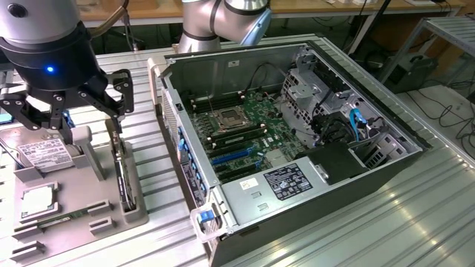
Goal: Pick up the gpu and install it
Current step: 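Pick up the gpu and move the gpu toward the slot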
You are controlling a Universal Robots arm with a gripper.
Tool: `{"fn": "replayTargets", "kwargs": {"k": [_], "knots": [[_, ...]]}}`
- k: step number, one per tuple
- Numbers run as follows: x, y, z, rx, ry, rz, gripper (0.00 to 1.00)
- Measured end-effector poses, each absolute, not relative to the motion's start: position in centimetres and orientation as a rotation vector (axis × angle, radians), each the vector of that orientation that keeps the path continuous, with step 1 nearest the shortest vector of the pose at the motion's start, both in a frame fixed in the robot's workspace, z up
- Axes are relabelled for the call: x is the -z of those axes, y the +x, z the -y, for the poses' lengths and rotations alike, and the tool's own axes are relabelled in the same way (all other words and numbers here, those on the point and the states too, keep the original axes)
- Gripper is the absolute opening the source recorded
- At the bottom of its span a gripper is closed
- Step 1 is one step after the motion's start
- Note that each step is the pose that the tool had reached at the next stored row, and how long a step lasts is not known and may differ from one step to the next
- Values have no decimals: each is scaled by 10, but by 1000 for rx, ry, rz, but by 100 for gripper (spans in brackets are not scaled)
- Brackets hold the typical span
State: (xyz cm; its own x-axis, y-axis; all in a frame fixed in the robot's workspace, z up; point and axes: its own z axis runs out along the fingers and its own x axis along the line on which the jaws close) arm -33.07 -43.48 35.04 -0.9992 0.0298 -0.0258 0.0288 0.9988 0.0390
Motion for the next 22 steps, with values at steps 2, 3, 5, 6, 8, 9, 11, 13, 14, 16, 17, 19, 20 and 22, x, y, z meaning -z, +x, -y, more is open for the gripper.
{"fn": "replayTargets", "kwargs": {"k": [2, 3, 5, 6, 8, 9, 11, 13, 14, 16, 17, 19, 20, 22], "knots": [[-348, -329, 435, -60, 45, -3116, 72], [-347, -327, 435, -60, 45, -3118, 72], [-344, -325, 435, -60, 46, -3125, 72], [-343, -323, 435, -60, 46, -3128, 72], [-341, -321, 435, -60, 46, -3134, 72], [-339, -319, 435, -60, 46, -3138, 72], [-336, -317, 435, -60, 47, -3145, 72], [-333, -316, 435, -60, 47, -3151, 72], [-332, -316, 435, -60, 47, -3153, 72], [-329, -315, 435, -60, 47, -3158, 72], [-328, -315, 435, -59, 47, -3160, 72], [-326, -314, 435, -59, 48, -3165, 72], [-325, -314, 435, -60, 48, -3166, 72], [-321, -314, 435, -59, 48, -3172, 72]]}}
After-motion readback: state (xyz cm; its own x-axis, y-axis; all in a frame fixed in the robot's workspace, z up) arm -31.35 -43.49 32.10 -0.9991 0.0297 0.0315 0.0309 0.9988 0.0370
